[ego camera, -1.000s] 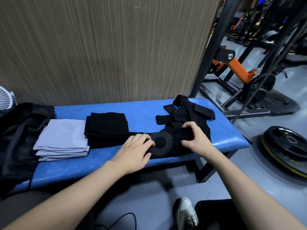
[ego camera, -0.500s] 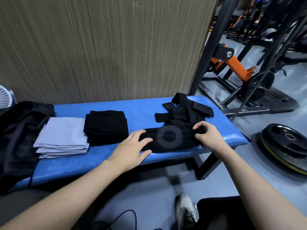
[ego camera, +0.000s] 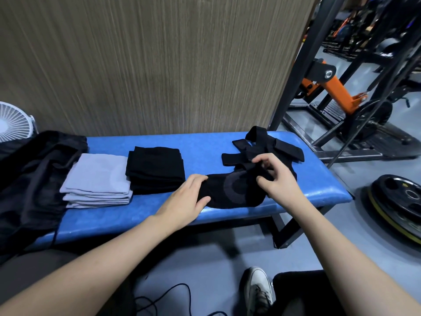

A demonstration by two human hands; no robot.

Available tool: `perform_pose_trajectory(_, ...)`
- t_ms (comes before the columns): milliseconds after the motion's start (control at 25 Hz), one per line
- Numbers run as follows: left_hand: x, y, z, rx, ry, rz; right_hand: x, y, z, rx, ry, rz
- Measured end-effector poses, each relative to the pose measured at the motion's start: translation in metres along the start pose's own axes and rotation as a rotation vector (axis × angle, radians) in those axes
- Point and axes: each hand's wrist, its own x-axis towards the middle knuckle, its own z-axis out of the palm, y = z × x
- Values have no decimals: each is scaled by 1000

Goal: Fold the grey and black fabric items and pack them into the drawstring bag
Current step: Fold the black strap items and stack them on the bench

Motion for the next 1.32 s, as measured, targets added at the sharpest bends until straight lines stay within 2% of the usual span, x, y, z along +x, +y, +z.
perform_pose_trajectory(240,0,3,-6,-21,-40,-49,7,-7,45,-95,-93,-64)
perform_pose_trajectory(680,3,-1,-7,-32,-58,-53,18,-13,94,-205,-249,-15)
perform_pose_trajectory(840,3,-6,-6,-50,-47,-45,19,-13,93,-23,-344,74)
perform_pose_trajectory(960,2,-4,-5,-117,8,-60,21,-12,80,110,-301,97)
perform_pose_trajectory(1160,6,5,-2,-66,-21,-156,18,1,50,-260,-96,-14)
perform_pose_trajectory(1320,11,9,-2,-54,-38,-191,12,15,35,-396,-179,50)
